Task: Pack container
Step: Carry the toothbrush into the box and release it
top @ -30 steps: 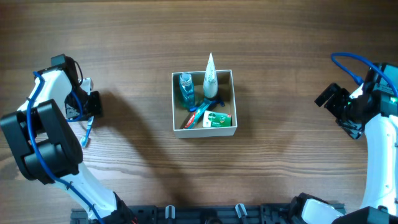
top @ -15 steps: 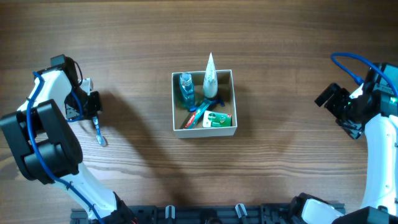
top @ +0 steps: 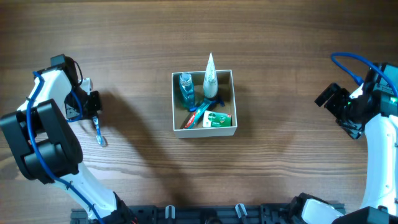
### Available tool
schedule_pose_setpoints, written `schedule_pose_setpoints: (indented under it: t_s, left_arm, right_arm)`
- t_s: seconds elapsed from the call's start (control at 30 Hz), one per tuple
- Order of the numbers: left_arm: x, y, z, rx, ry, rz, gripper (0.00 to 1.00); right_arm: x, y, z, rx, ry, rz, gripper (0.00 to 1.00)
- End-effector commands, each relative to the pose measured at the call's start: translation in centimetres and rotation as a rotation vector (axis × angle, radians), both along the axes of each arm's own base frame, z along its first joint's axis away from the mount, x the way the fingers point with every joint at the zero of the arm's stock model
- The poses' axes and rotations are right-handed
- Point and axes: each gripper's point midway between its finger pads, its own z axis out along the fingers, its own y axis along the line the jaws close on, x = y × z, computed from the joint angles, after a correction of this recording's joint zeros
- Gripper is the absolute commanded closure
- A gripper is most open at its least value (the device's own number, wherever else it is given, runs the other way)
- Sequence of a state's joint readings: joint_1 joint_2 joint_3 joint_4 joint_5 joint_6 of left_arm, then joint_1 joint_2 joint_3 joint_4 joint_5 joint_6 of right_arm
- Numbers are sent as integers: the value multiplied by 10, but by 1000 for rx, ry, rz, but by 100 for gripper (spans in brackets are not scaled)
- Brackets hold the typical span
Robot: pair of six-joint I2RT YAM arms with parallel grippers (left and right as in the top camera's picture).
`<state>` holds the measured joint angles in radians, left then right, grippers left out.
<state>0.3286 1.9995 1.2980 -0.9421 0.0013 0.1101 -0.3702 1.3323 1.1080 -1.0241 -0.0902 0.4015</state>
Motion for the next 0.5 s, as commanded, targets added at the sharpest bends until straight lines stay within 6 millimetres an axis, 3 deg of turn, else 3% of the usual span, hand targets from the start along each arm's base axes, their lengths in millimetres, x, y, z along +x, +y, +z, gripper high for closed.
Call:
schedule_pose_setpoints:
  t_s: [0.0, 0.13, 0.2, 0.33, 0.47]
  left_arm:
    - [14, -17, 5, -109, -28, 51, 96]
    - [33, -32, 43, -165, -102, 32, 96]
    - [44, -47, 71, -209, -169, 4, 96]
    - [58, -83, 133, -219, -338, -126, 96]
    - [52, -136, 189, -189, -499, -400, 96]
  right_arm:
    - [0, 2, 0, 6, -7, 11, 0]
    - [0, 2, 0, 6, -7, 11, 0]
    - [0, 2, 0, 6, -6, 11, 0]
    - [0, 2, 0, 6, -8, 11, 0]
    - [1, 1, 0, 5, -10, 11, 0]
